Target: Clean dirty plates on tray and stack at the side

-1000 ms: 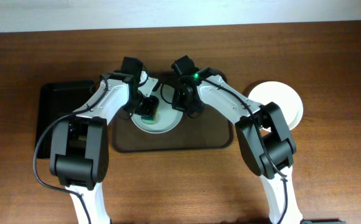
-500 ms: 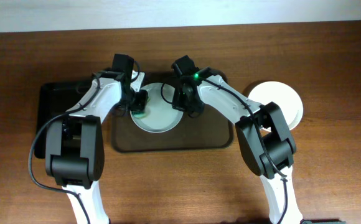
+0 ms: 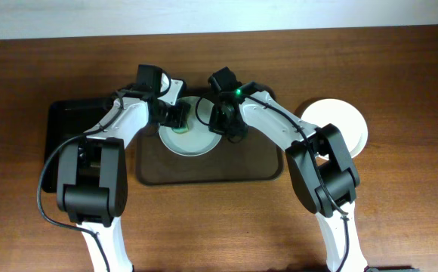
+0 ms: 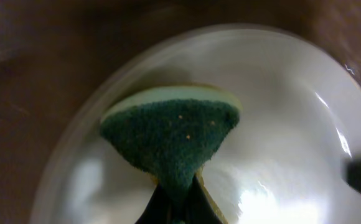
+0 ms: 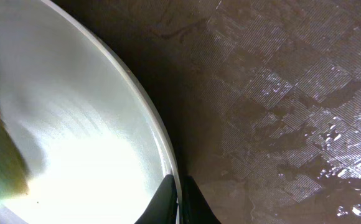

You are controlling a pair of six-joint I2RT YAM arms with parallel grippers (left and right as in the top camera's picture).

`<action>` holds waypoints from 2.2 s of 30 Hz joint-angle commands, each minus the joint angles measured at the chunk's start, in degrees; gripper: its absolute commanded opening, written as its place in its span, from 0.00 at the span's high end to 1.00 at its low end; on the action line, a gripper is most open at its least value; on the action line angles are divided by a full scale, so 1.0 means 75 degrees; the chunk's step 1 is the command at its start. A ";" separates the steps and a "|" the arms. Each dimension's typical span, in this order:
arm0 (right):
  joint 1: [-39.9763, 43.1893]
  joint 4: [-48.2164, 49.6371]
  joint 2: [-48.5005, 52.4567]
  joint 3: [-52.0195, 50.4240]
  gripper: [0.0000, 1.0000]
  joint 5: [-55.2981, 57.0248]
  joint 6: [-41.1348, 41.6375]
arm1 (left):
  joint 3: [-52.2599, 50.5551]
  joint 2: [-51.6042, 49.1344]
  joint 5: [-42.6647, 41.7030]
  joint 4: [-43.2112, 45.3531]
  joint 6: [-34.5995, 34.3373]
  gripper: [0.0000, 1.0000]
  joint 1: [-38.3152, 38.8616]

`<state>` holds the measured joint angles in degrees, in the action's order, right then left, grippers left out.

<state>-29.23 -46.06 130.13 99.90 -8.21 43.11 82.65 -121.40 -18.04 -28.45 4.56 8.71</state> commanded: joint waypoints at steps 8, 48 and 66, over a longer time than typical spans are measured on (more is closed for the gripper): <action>0.0041 -0.0079 0.0201 -0.0198 0.96 0.0379 0.0032 | -0.0020 -0.0099 0.1632 -0.2276 -0.0254 0.99 -0.0015; 0.0114 -0.0085 -0.0163 -0.0160 0.96 -0.0076 -0.1233 | 0.3136 -0.0096 -0.1478 -0.4584 0.0090 1.00 -0.1545; -0.2964 -0.2553 -0.2419 -0.0163 0.96 1.1132 -0.1489 | 0.3115 -0.0099 -0.0784 -0.4555 0.0093 0.99 -0.1577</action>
<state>-49.54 -65.04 112.55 98.56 62.89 31.27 105.27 -121.84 -25.26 -62.74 4.91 -3.14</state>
